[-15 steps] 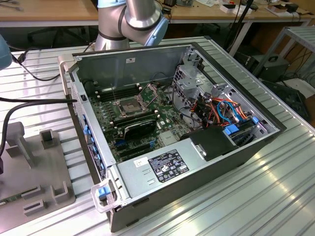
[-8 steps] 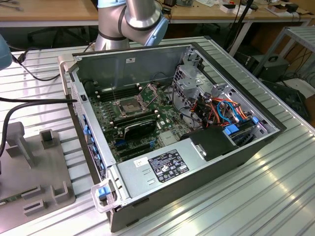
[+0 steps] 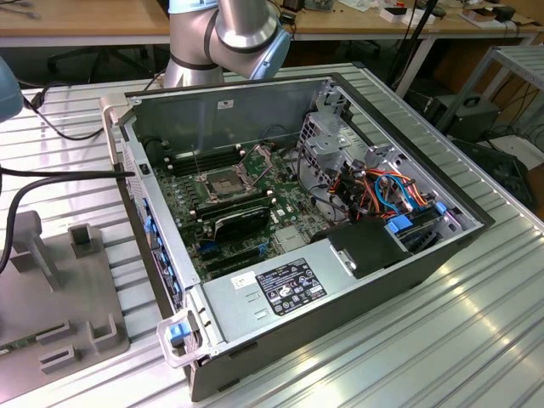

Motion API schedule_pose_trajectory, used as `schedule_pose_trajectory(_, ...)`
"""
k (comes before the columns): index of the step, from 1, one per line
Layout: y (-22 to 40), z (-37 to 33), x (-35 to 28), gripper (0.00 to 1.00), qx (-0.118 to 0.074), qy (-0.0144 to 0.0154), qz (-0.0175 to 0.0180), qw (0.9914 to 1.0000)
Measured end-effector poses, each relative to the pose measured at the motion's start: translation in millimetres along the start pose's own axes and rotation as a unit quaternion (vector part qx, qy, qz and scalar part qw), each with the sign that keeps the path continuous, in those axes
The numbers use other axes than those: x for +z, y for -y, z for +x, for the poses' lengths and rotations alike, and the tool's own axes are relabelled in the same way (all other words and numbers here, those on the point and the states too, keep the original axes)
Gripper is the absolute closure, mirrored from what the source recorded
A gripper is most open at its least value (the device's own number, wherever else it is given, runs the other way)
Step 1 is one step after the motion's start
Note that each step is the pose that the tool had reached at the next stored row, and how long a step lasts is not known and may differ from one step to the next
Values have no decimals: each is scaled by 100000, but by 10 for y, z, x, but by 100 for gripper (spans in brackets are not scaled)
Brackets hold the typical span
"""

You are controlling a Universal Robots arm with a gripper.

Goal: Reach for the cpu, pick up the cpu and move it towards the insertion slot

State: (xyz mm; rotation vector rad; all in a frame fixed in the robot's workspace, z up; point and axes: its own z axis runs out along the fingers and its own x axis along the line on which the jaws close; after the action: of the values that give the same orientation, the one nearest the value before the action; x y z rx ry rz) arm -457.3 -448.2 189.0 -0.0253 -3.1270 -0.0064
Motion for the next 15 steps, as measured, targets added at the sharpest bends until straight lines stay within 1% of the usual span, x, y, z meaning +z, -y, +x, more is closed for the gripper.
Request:
schedule_pose_trajectory(1,0,-9,1,41,0,1,-1,100000)
schedule_pose_trajectory(15,-1,-27,3,41,-36,1,0,100000)
